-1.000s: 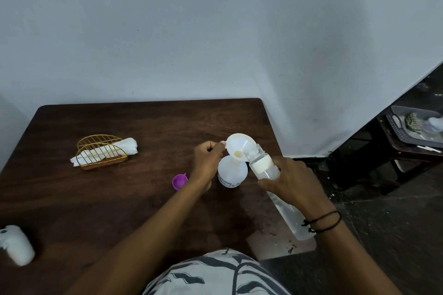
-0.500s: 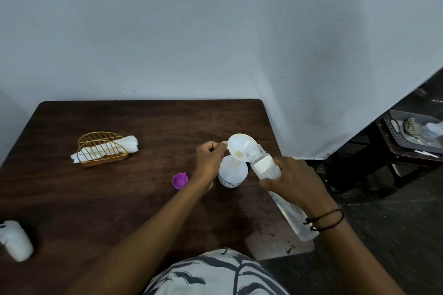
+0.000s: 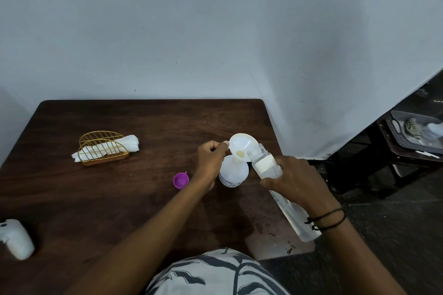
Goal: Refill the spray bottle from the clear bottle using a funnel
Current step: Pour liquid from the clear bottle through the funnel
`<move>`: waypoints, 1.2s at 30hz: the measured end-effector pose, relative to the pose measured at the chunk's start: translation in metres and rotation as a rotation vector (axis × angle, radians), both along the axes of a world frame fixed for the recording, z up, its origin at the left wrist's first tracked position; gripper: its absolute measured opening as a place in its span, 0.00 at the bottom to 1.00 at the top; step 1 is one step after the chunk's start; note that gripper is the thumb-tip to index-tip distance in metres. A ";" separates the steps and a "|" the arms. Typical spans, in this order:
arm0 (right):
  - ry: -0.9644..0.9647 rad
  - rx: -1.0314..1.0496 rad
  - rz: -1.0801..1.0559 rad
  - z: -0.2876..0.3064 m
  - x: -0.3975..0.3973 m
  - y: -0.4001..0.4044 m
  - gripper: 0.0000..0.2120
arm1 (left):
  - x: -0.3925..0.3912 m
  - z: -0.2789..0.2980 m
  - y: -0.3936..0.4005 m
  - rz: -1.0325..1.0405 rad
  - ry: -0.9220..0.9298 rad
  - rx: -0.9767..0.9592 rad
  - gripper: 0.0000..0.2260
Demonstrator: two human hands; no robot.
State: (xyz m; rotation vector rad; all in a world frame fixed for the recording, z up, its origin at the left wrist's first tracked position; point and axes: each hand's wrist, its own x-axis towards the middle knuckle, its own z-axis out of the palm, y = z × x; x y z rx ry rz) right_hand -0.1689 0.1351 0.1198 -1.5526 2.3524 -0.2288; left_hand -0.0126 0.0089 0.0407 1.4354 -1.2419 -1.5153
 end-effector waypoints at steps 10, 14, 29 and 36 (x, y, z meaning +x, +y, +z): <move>-0.020 -0.010 0.006 0.001 -0.001 -0.001 0.18 | -0.001 0.000 0.000 0.001 0.009 0.004 0.14; -0.015 -0.004 0.013 0.002 -0.001 0.000 0.18 | -0.001 0.000 0.000 -0.003 0.010 0.008 0.14; -0.016 -0.013 0.009 0.003 0.001 0.002 0.18 | 0.001 0.002 0.003 -0.006 0.032 -0.001 0.15; 0.023 0.002 0.003 0.002 0.001 0.002 0.22 | 0.001 0.002 0.003 -0.003 0.023 -0.004 0.14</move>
